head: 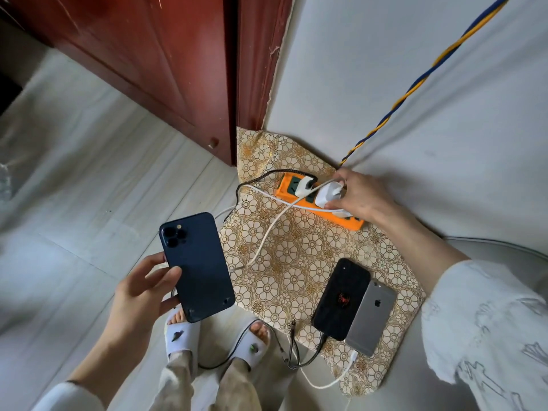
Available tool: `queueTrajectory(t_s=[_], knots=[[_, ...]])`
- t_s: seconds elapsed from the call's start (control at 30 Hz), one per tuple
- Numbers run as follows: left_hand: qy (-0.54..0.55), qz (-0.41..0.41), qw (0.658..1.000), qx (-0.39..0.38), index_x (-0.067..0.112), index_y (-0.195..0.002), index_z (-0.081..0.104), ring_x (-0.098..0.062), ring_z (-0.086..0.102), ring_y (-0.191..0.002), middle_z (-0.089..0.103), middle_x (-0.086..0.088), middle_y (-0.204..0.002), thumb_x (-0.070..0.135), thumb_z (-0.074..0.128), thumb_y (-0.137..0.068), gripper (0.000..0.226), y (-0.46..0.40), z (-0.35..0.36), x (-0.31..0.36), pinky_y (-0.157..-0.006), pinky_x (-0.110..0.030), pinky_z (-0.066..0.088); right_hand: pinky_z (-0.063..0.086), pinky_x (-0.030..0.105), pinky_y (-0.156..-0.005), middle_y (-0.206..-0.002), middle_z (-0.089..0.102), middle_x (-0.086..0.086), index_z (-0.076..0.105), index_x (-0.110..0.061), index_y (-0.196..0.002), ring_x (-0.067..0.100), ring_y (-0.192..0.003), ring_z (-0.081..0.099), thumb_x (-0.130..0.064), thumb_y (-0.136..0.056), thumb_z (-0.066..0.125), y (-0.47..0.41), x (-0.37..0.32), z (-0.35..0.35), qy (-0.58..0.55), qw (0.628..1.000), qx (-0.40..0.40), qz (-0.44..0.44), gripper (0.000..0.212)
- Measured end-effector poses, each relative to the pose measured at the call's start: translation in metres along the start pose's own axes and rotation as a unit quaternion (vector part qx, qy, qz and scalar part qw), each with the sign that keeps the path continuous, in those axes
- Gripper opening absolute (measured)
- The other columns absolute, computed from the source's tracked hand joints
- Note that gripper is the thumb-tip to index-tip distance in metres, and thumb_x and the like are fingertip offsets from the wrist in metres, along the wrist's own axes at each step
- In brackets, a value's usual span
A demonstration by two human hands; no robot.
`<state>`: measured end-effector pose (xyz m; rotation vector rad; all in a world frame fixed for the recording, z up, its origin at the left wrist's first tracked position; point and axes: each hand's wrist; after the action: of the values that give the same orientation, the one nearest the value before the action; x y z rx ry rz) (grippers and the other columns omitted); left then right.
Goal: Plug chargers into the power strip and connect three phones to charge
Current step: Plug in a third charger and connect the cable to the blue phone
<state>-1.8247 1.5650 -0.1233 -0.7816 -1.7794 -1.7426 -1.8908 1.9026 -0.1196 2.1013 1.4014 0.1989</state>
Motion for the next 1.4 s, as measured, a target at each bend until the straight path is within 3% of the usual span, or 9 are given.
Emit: queueTrajectory(t_s=[0.33,0.6,0.8,0.93,1.07,1.2,1.23,1.33,1.4], knots=[[0.009,0.003,1.000,-0.005,0.020,-0.086,0.062,-0.009,0.069,-0.069,0.074,0.006,-0.073,0.005,0.050,-0.089,0.019,-0.008,0.018,0.004,-0.058,-0.027,0.058,0.046,0.032,-0.085,-0.109,0.066,0.014,0.058,-0.013,-0.118,0.029,-0.101,0.059,-0.026,-0.066,0.078,0.000,-0.001,0.006,0.033,0.997,0.034,-0.056,0.057],[-0.006,0.040,0.998,-0.051,0.021,-0.090,0.062,-0.014,0.067,-0.079,0.072,0.006,-0.082,0.008,0.050,-0.090,0.017,-0.030,0.044,0.022,-0.070,-0.035,0.051,0.050,0.042,-0.088,-0.114,0.062,0.014,0.052,-0.014,-0.125,0.028,-0.101,0.059,-0.029,-0.071,0.073,-0.004,0.005,0.018,0.010,0.999,0.024,-0.039,0.060],[0.007,0.065,0.997,-0.037,0.022,-0.088,0.060,-0.014,0.066,-0.079,0.072,0.005,-0.083,0.007,0.049,-0.090,0.018,-0.036,0.043,0.015,-0.068,-0.034,0.051,0.051,0.039,-0.078,-0.098,0.065,0.015,0.062,-0.008,-0.102,0.030,-0.089,0.060,-0.031,-0.066,0.076,-0.008,0.013,0.025,-0.007,0.996,0.076,-0.052,0.044],[0.017,0.104,0.994,-0.006,0.023,-0.085,0.060,-0.011,0.065,-0.075,0.072,0.010,-0.076,0.006,0.048,-0.091,0.022,-0.029,0.040,0.009,-0.060,-0.025,0.057,0.047,0.034,-0.074,-0.098,0.067,0.017,0.063,-0.008,-0.099,0.032,-0.091,0.060,-0.036,-0.066,0.075,-0.009,0.015,0.030,0.048,0.988,0.129,-0.063,0.045],[0.034,0.137,0.990,0.029,0.025,-0.082,0.060,-0.006,0.066,-0.069,0.072,0.012,-0.071,0.006,0.049,-0.091,0.024,-0.015,0.029,0.009,-0.061,-0.024,0.054,0.039,0.042,-0.097,-0.127,0.054,0.016,0.046,-0.009,-0.125,0.033,-0.118,0.046,-0.026,-0.082,0.062,0.015,0.005,0.043,-0.037,0.980,0.191,-0.040,0.049],[0.048,0.147,0.987,0.032,0.025,-0.084,0.061,-0.010,0.065,-0.073,0.069,0.004,-0.083,0.008,0.049,-0.091,0.022,0.001,0.009,0.000,-0.066,-0.028,0.055,0.038,0.025,-0.091,-0.111,0.061,0.012,0.058,-0.004,-0.110,0.025,-0.103,0.055,-0.014,-0.086,0.056,0.083,-0.020,0.076,-0.182,0.892,0.401,-0.105,0.026],[0.050,0.149,0.987,0.028,0.025,-0.084,0.061,-0.009,0.065,-0.071,0.070,0.006,-0.080,0.008,0.049,-0.091,0.022,0.003,0.004,-0.005,-0.065,-0.027,0.056,0.042,0.021,-0.084,-0.103,0.063,0.011,0.060,-0.004,-0.105,0.021,-0.092,0.058,-0.014,-0.086,0.056,0.098,-0.027,0.087,-0.209,0.890,0.384,-0.131,0.022],[0.054,0.158,0.986,0.018,0.024,-0.085,0.062,-0.005,0.066,-0.063,0.072,0.011,-0.070,0.008,0.048,-0.091,0.022,-0.003,-0.010,-0.023,-0.068,-0.031,0.053,0.050,0.010,-0.066,-0.102,0.064,0.007,0.056,-0.007,-0.114,0.005,-0.077,0.057,-0.028,-0.088,0.053,0.124,-0.052,0.124,-0.292,0.933,0.112,-0.180,0.033],[0.061,0.171,0.983,0.010,0.023,-0.085,0.062,-0.004,0.066,-0.061,0.072,0.012,-0.069,0.008,0.048,-0.091,0.021,-0.019,-0.019,-0.036,-0.069,-0.032,0.050,0.051,0.011,-0.058,-0.093,0.066,-0.003,0.056,-0.010,-0.114,-0.002,-0.067,0.058,-0.034,-0.087,0.053,0.120,-0.064,0.149,-0.314,0.929,0.014,-0.197,0.037]])
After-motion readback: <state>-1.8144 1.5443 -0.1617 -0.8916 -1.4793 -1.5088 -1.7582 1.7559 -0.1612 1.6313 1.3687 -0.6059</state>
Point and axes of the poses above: each hand's wrist, its own y-axis away from the middle knuckle, its own z-axis out of the palm, x = y × z
